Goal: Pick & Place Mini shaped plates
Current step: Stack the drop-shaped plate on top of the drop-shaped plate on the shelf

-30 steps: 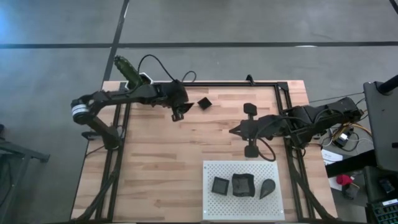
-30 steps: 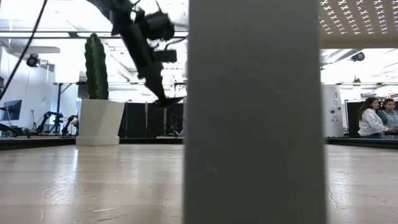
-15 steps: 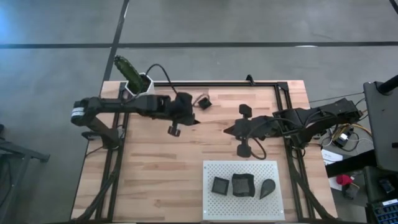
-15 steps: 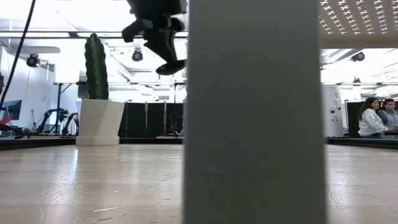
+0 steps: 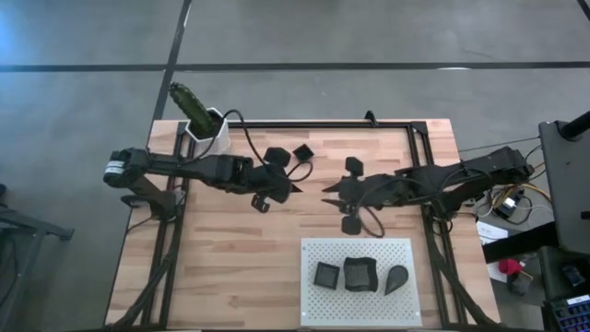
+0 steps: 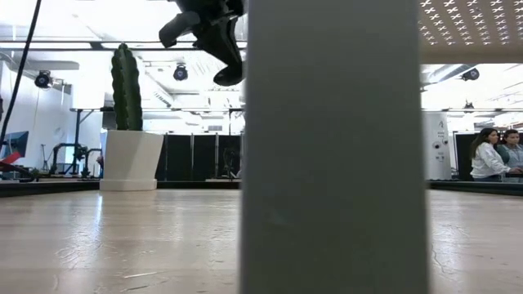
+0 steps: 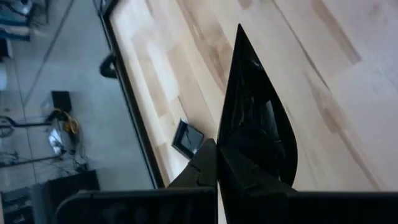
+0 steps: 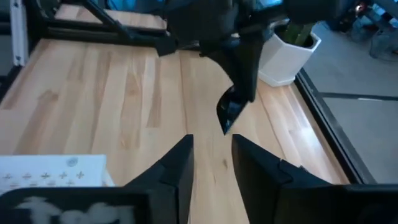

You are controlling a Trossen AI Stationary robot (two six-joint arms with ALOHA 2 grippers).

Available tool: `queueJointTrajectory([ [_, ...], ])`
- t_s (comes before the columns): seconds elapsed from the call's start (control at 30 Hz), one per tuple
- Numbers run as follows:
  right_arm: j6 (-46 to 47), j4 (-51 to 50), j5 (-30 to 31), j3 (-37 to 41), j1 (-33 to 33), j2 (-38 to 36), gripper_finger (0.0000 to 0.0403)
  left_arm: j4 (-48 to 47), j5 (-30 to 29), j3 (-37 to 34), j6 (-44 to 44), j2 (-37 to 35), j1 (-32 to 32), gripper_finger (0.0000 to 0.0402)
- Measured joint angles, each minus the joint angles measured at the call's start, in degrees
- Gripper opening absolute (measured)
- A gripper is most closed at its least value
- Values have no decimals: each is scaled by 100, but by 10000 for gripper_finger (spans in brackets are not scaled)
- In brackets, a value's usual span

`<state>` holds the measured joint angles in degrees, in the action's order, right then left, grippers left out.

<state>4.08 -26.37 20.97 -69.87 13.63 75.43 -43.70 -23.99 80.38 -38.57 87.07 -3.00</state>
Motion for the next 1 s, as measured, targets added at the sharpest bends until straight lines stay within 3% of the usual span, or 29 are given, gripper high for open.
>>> queueJointTrajectory([
  [0.33,-292,704,0,1,-359,749,125,345,-172,-2,-150,0,-398,0],
  [0.5,-257,803,-66,-6,-527,819,123,348,-514,-2,-150,0,-520,0],
  [0.63,-260,1032,-535,-6,-630,808,115,381,-799,-2,-166,0,-538,0],
  [1.0,-433,1234,-444,-8,-917,1092,113,719,-942,-4,-391,2,-542,0],
])
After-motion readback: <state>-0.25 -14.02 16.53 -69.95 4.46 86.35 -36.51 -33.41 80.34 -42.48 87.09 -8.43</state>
